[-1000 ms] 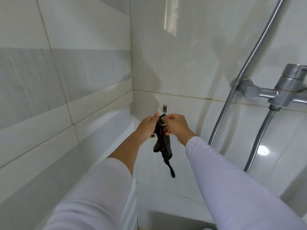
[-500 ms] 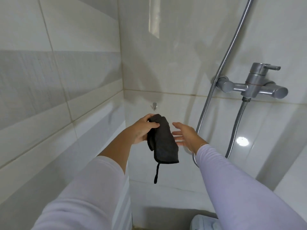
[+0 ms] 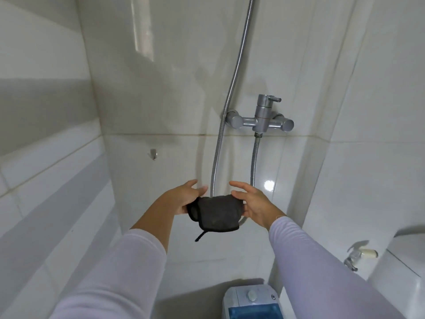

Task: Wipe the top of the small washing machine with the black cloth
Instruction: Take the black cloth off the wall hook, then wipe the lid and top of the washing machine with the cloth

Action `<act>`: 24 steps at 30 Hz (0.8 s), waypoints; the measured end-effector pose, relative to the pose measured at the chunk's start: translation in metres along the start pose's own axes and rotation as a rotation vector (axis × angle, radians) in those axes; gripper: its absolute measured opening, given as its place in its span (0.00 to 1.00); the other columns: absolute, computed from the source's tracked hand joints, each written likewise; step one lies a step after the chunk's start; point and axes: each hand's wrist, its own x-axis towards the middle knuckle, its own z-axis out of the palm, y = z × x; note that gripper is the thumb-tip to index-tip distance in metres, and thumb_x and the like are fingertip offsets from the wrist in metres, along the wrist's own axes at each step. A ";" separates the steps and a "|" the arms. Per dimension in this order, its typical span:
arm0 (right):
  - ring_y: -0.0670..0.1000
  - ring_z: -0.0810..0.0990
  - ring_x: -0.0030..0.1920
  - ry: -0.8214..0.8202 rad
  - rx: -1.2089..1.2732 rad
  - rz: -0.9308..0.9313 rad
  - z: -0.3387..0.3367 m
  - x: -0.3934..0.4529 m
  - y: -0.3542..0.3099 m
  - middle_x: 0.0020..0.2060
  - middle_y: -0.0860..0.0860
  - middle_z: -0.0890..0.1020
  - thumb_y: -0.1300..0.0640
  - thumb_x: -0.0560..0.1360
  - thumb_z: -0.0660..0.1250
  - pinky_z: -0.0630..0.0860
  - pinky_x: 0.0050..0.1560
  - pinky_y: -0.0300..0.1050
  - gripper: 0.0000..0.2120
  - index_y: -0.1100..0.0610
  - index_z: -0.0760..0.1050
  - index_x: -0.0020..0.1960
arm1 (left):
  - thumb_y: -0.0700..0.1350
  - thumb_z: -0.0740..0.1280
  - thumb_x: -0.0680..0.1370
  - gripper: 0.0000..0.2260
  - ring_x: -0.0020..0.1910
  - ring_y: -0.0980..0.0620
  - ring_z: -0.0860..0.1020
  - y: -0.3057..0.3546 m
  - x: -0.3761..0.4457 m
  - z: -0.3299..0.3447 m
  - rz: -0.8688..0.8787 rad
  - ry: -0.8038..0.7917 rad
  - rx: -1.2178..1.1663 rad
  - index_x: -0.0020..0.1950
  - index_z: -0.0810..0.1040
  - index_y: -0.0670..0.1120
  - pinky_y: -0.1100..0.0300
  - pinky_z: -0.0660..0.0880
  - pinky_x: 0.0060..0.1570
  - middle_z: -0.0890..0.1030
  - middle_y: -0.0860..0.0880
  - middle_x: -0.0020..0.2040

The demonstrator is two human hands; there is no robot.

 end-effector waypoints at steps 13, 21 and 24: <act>0.51 0.78 0.53 -0.014 -0.363 0.159 -0.126 0.003 0.024 0.51 0.52 0.79 0.67 0.68 0.73 0.75 0.57 0.43 0.24 0.61 0.74 0.62 | 0.41 0.76 0.66 0.17 0.51 0.51 0.79 0.013 0.054 0.122 0.076 -0.079 0.612 0.55 0.83 0.45 0.63 0.77 0.48 0.82 0.48 0.50; 0.49 0.73 0.39 0.077 -0.512 0.219 -0.204 0.037 0.099 0.37 0.50 0.75 0.54 0.70 0.69 0.68 0.41 0.39 0.08 0.58 0.76 0.38 | 0.52 0.71 0.69 0.07 0.46 0.52 0.79 -0.045 0.106 0.199 0.094 0.077 0.666 0.44 0.83 0.51 0.61 0.76 0.46 0.82 0.51 0.40; 0.53 0.76 0.43 0.113 -0.392 0.218 -0.218 0.053 0.143 0.43 0.54 0.78 0.54 0.72 0.65 0.73 0.49 0.46 0.11 0.61 0.78 0.47 | 0.54 0.70 0.68 0.05 0.45 0.50 0.82 -0.085 0.134 0.230 0.120 0.126 0.608 0.36 0.77 0.55 0.54 0.79 0.49 0.82 0.51 0.35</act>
